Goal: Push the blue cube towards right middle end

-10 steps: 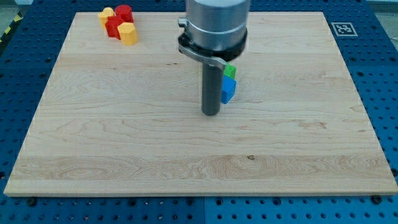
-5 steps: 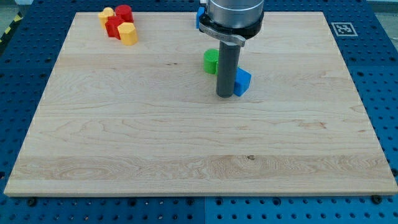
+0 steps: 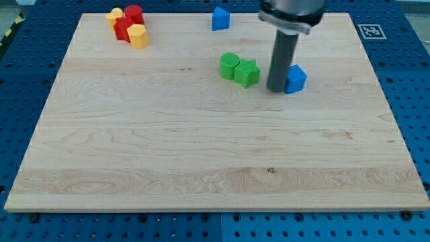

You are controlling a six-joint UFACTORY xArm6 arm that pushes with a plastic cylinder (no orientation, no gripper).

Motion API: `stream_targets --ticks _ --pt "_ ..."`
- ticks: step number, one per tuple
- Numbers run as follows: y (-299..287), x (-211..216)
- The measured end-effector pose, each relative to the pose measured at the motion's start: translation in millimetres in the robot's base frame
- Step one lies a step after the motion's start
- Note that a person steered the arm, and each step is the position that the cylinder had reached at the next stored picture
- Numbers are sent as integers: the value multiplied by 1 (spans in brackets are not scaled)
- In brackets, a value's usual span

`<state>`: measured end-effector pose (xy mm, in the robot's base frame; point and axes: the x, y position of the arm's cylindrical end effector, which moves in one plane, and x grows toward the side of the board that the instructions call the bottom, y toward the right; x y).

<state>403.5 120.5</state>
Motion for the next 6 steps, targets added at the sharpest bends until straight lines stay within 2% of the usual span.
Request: stream_targets --ticks 1,6 --pt "25 -11" --pt "42 -45"
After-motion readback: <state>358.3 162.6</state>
